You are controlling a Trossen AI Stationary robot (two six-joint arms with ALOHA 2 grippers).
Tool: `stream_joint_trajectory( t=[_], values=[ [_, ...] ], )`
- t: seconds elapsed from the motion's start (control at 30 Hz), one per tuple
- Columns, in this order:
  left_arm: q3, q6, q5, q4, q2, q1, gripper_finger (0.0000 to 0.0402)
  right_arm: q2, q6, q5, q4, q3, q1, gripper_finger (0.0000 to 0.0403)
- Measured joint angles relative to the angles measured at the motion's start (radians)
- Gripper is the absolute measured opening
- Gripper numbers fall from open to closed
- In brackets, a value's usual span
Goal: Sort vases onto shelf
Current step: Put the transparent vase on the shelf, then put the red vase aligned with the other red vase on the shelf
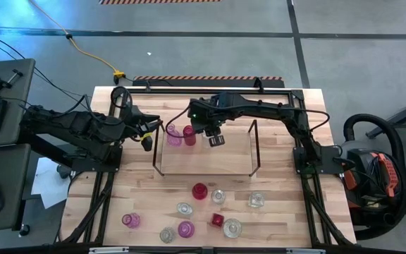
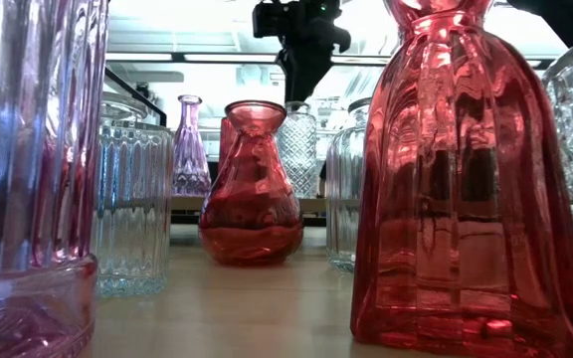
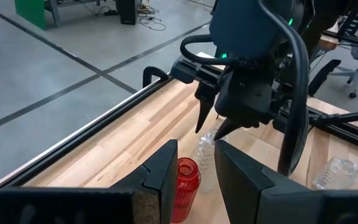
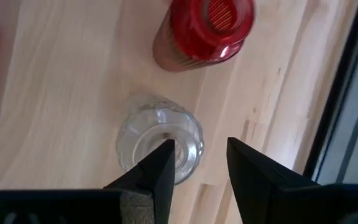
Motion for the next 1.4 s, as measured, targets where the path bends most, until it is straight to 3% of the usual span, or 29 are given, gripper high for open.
stream_joint_trajectory(
  t=[1.1,1.4],
  values=[
    [0.0,-0.004,0.004,0.0,0.0,0.0,0.0097,0.0,0.013,0.09,0.05,0.002,-0.002,0.0124],
    [0.0,-0.003,0.004,0.0,0.0,0.0,0.0097,-0.001,0.073,0.088,0.014,0.126,0.01,0.0124]
  ],
)
